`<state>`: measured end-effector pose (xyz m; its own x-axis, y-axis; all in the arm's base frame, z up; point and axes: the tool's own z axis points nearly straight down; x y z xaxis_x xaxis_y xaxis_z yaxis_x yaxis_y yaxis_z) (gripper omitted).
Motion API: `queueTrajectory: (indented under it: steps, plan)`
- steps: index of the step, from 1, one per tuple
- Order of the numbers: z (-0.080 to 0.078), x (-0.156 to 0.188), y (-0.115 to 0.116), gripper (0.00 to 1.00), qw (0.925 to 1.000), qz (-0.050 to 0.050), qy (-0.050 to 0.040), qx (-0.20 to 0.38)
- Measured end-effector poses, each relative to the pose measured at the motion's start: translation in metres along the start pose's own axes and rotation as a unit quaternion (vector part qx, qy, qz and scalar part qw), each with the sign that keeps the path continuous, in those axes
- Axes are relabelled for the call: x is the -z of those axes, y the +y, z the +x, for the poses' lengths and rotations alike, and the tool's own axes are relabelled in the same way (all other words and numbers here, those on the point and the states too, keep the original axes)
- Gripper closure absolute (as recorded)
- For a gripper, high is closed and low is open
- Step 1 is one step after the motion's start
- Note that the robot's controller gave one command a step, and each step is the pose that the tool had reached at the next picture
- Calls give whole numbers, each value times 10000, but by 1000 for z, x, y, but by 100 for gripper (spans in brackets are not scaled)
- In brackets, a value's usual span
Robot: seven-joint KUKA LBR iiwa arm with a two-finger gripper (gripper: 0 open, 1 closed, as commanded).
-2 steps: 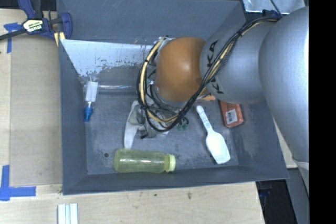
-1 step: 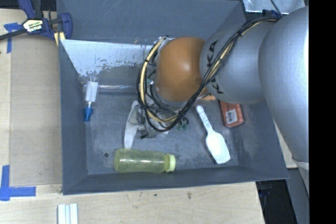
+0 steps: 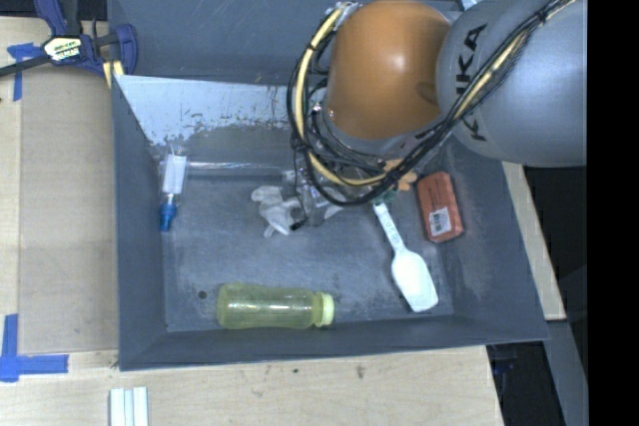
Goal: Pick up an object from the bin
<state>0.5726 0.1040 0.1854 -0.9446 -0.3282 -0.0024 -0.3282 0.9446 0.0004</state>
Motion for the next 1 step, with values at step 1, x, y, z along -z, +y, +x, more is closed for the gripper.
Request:
queueTrajectory:
  steps: [1]
  plan:
    - [0,0,0,100,10000,0,2,-2]
